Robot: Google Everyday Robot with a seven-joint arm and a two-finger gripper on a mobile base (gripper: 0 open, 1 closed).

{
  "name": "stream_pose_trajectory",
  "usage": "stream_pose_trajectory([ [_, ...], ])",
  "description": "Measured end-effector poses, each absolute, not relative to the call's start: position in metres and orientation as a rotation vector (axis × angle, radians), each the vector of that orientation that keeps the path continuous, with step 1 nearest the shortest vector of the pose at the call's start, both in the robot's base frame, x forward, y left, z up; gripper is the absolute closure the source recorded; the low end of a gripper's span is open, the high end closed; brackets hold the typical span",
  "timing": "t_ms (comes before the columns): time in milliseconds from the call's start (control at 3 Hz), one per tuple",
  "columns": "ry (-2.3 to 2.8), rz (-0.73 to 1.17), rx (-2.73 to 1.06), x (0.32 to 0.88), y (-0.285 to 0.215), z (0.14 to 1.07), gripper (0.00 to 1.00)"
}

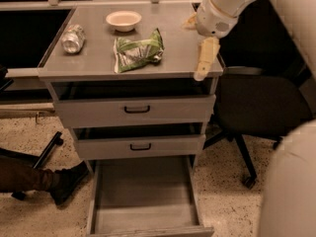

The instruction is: Place green jalapeno chip bag into bottom drawer

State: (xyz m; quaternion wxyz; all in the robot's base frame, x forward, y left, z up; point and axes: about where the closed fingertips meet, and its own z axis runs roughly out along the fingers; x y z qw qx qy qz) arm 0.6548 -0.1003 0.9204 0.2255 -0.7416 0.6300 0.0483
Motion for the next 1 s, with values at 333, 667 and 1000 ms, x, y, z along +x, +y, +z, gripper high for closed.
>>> stream_pose_trajectory([
  [333,1.666,0.200,-2.095,0.699,-0.072,0.892,0.00],
  [667,1.600,0.238,-2.132,0.736,-0.039,0.867,0.00],
  [1000,1.541,0.183,-2.134,0.765,-0.017,0.868,0.00],
])
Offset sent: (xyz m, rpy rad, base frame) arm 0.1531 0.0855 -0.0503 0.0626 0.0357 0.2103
